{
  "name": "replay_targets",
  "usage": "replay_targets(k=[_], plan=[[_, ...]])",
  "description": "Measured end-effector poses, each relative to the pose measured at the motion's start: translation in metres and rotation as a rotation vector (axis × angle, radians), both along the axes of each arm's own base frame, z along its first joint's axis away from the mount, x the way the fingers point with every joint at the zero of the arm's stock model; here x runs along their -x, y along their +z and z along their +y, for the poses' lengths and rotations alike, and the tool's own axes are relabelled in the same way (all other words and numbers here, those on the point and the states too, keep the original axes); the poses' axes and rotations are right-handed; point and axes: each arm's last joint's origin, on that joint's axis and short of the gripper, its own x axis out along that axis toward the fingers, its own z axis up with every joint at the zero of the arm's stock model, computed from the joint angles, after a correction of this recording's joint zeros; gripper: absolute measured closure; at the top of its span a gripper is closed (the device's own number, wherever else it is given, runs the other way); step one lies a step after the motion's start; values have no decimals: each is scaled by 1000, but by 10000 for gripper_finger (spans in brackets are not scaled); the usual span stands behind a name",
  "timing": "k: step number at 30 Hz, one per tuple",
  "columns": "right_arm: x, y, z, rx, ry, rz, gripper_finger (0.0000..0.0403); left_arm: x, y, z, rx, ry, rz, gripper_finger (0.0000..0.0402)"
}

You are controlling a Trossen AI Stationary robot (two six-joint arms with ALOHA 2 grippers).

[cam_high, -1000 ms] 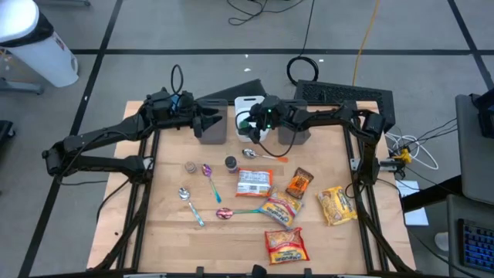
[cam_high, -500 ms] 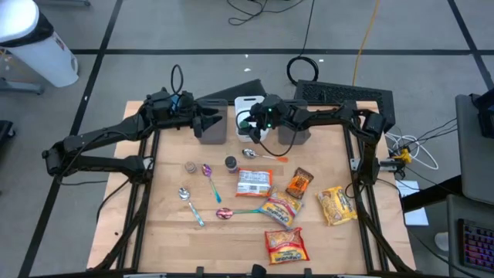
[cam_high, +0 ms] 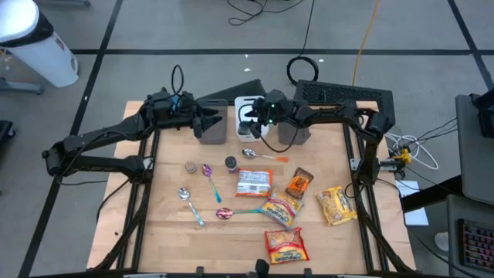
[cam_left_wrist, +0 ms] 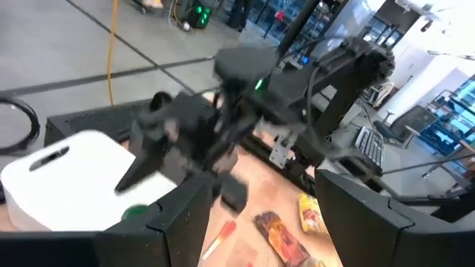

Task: Pick & Place Food Item
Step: Put the white spoon into the right black bin

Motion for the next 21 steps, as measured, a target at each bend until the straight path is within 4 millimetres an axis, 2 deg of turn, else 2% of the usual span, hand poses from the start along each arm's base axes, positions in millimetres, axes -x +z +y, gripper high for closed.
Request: replay_targets(k=[4, 11, 16, 21], plan=[[8, 26, 2, 72, 13, -47, 160, 6, -1, -1, 48, -56, 22, 156], [21, 71, 10, 174, 16, -173, 160, 27, 15, -11, 54, -73, -56, 156], [30, 96, 16, 196, 11, -266, 160, 45, 24, -18, -7, 32, -74, 156], [32, 111, 20, 121, -9, -384, 160, 59, 30, -21, -78, 152, -77, 156]])
